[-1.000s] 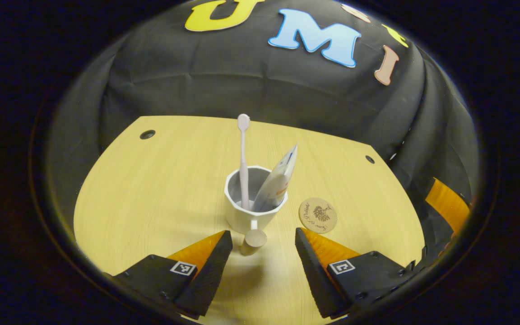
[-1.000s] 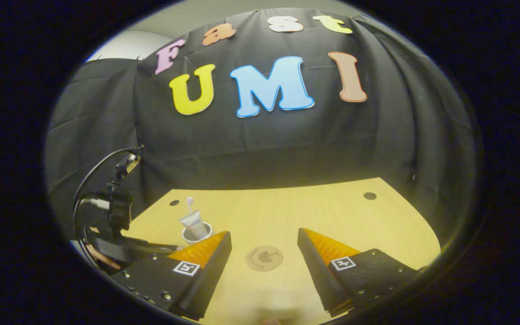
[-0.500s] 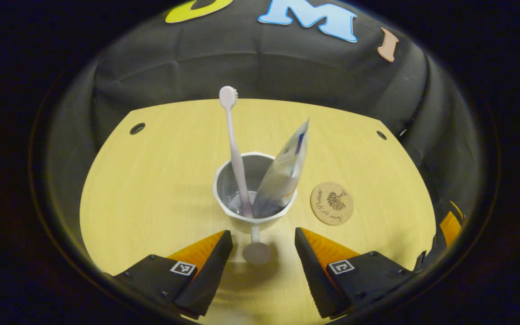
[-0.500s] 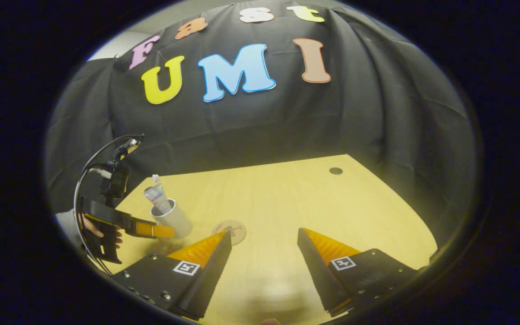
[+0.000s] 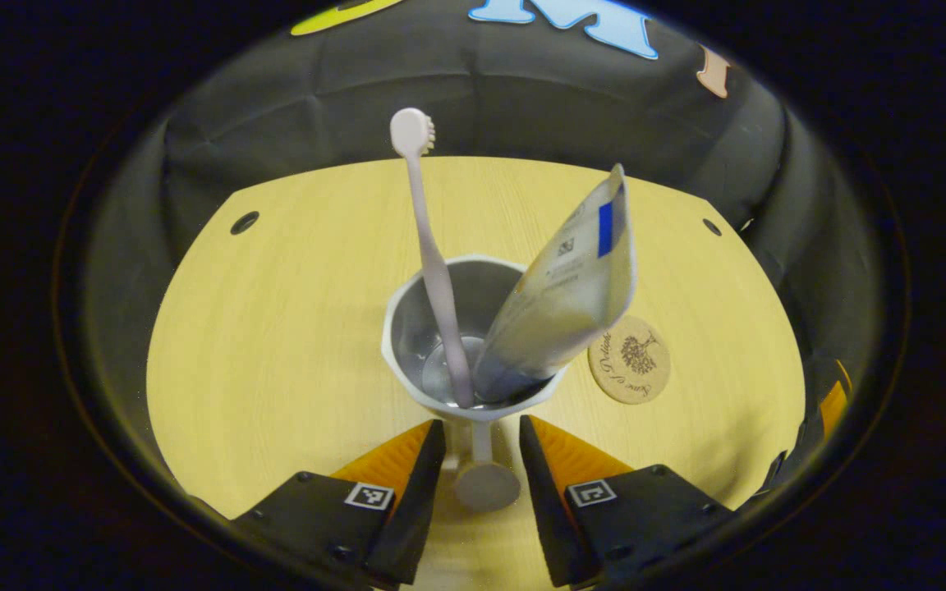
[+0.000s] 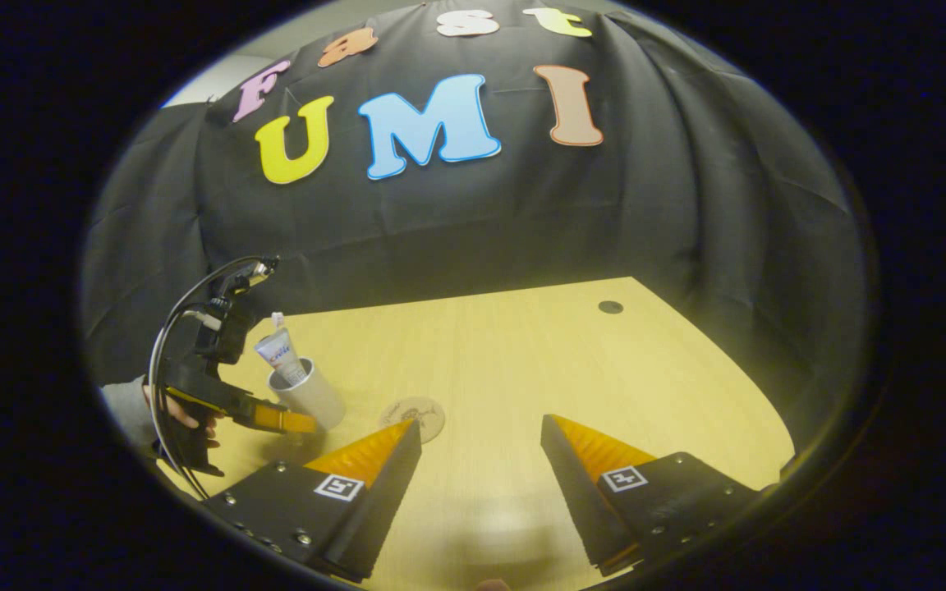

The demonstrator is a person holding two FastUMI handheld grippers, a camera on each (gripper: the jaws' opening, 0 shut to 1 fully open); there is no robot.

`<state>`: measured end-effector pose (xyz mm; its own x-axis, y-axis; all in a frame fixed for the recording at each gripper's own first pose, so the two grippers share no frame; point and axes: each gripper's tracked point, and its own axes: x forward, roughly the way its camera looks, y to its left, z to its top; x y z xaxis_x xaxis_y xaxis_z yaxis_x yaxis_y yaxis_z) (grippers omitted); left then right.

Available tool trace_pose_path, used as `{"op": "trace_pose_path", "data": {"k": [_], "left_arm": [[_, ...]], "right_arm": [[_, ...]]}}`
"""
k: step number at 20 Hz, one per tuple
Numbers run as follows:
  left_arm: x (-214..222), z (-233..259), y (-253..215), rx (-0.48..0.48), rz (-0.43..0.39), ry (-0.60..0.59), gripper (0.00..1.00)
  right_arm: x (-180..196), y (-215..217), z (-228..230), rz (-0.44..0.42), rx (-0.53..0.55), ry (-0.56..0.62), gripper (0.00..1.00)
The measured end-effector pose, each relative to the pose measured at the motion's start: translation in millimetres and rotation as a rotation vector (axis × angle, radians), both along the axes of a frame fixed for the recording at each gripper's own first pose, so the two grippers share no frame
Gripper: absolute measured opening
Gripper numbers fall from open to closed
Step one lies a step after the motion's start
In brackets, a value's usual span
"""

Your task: Put the toothbrush and toothpaste on the desktop into the cup, then pick up the cup and place it on the coaster on the desktop.

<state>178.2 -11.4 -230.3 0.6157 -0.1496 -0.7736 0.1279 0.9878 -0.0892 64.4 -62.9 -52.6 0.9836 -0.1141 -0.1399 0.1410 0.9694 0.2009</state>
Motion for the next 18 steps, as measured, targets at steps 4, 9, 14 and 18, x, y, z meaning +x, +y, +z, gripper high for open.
{"op": "trace_pose_path", "data": {"k": [4,9,14,18], "left_arm": [[0,-10,0,-0.005,0.003,0.026,0.49],[0,-13,6,0.054,-0.003,0.027,0.45],[1,-11,6,0.079,-0.019,-0.002,0.39],[3,-11,5,0.102,-0.036,-0.074,0.3]], "right_arm": [[4,2,-2,0.002,-0.001,0.014,0.9],[3,4,-5,0.002,-0.002,0.03,0.9],[4,5,-10,0.007,0.01,0.046,0.9],[3,4,-10,0.007,0.018,0.051,0.9]]}}
